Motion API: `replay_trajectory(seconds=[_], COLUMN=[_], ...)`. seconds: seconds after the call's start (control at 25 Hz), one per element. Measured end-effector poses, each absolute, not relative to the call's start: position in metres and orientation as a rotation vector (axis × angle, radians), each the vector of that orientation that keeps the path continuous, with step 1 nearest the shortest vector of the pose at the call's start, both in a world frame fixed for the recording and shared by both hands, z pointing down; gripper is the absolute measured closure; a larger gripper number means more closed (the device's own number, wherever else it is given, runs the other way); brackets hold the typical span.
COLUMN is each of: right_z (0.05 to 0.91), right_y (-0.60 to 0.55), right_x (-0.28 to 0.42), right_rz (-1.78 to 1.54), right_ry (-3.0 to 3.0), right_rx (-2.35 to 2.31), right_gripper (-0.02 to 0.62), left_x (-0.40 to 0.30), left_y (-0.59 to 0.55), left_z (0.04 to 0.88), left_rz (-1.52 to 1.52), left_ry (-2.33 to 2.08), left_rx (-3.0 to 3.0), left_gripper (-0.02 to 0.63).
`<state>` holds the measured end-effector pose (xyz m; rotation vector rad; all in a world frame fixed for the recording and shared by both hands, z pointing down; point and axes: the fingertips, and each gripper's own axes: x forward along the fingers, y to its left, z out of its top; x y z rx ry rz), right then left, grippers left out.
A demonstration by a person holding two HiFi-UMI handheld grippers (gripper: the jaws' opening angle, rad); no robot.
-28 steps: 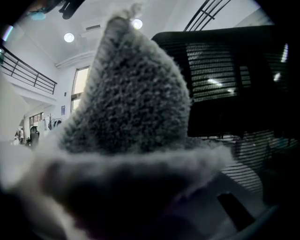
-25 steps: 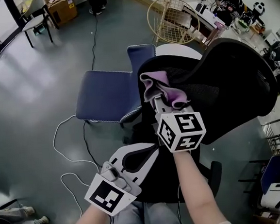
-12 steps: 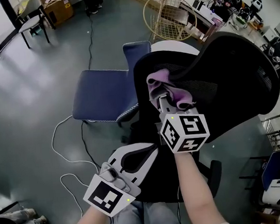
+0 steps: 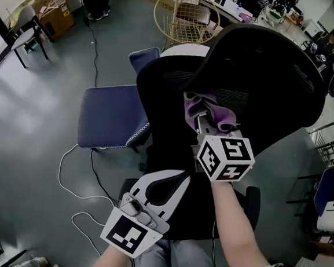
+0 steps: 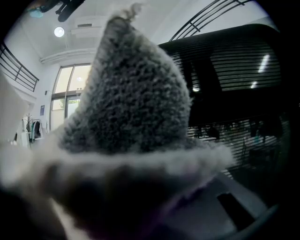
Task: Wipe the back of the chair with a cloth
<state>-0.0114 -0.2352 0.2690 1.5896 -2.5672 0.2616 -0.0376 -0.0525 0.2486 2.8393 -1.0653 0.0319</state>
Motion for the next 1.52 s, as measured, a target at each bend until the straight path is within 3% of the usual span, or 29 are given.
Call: replay_trajectory(seconds=[1.52], right_z=[0.269], right_y=[-0.220], right_x=[0.285], right_rz=[0.270], right_ry=[-2.168], right_rx=[2.126], right_gripper=[0.520], left_x=[0.103], left_y=[-0.051], left_z=[0.246], left_rz=[0.037], left_ry=[-0.801], left_rx=[2.926], left_gripper=[0.595])
